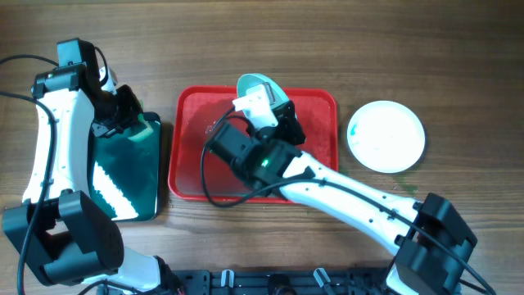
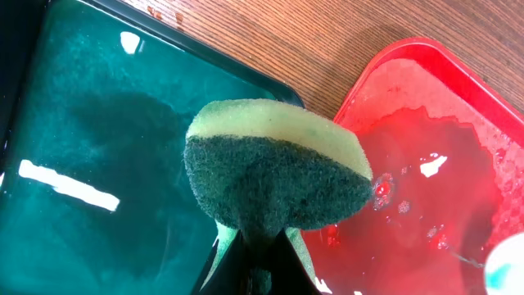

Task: Clean dirty plates on tray and stack at the side
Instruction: 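Withdraw the left gripper and lift the plate with the right gripper, then carry the plate right and place it on the plate stack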

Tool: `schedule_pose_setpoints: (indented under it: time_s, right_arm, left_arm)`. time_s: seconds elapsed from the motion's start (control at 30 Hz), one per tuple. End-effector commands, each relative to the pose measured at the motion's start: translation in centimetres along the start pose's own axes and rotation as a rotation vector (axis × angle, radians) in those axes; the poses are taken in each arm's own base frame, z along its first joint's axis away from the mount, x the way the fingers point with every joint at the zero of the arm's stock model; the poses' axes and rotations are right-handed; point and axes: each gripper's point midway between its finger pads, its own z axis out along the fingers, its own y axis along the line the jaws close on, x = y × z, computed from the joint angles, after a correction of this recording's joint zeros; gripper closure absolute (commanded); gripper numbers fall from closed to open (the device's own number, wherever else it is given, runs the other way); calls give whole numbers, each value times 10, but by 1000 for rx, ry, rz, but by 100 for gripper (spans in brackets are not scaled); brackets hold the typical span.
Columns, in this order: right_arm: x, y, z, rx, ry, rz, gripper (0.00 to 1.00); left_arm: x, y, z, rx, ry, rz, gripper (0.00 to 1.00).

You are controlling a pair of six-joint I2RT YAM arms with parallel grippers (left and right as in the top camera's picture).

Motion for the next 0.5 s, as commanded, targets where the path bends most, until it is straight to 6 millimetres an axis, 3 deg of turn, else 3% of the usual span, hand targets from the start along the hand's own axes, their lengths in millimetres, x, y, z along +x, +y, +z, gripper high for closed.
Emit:
schedule_pose_setpoints:
  time_s: [0.0, 0.23, 0.27, 0.37, 0.47]
  right_arm:
    - [-26, -40, -28, 234, -124, -30, 96]
    - [-32, -41, -38, 261, -157, -18, 96]
    - [-32, -35, -37, 225, -151, -13, 96]
    - [-19, 19, -28, -101, -73, 41, 96]
    - [-6, 41, -31, -247, 18, 257, 96]
  left_arm:
    - [-4, 0, -6, 4, -22, -11, 96]
    - [-4, 0, -6, 3, -21, -10, 96]
    - [-4, 0, -6, 3, -21, -11, 96]
    - [-4, 0, -6, 3, -21, -11, 96]
    - [-2, 0, -6, 2, -15, -12, 96]
